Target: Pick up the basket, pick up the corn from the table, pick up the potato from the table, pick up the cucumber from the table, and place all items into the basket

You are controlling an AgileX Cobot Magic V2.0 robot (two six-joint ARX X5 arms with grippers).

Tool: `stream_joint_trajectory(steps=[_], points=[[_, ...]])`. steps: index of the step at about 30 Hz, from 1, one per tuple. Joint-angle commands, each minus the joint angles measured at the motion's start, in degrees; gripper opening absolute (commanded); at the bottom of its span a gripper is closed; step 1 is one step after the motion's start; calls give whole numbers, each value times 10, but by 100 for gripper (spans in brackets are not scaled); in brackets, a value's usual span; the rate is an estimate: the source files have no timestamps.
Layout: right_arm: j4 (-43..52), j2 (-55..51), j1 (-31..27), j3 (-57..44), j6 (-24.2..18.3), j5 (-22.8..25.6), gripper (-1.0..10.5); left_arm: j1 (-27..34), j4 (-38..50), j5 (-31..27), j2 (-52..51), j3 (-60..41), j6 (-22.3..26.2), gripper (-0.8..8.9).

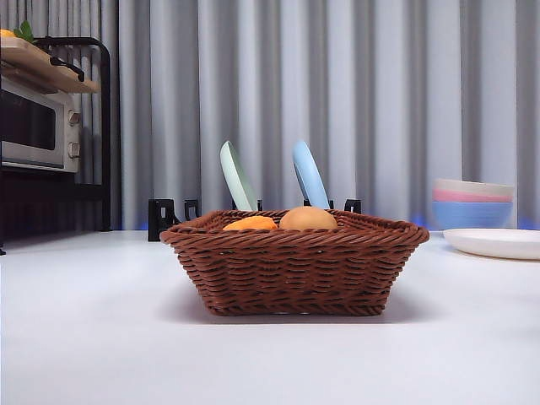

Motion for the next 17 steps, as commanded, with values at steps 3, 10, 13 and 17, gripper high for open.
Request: stream_joint_trajectory(steps=[3, 10, 13, 17], points=[[2, 0, 1, -3, 5, 2, 2, 28, 4, 18, -37, -65, 8, -4], [2, 0, 1, -3, 5, 2, 2, 50, 3, 18, -68, -116, 9, -4], [2, 0, 1, -3, 5, 2, 2, 50, 6, 18, -70, -116, 5, -4], [2, 0, 1, -3, 5, 2, 2, 50, 7, 15, -70, -116, 6, -4]])
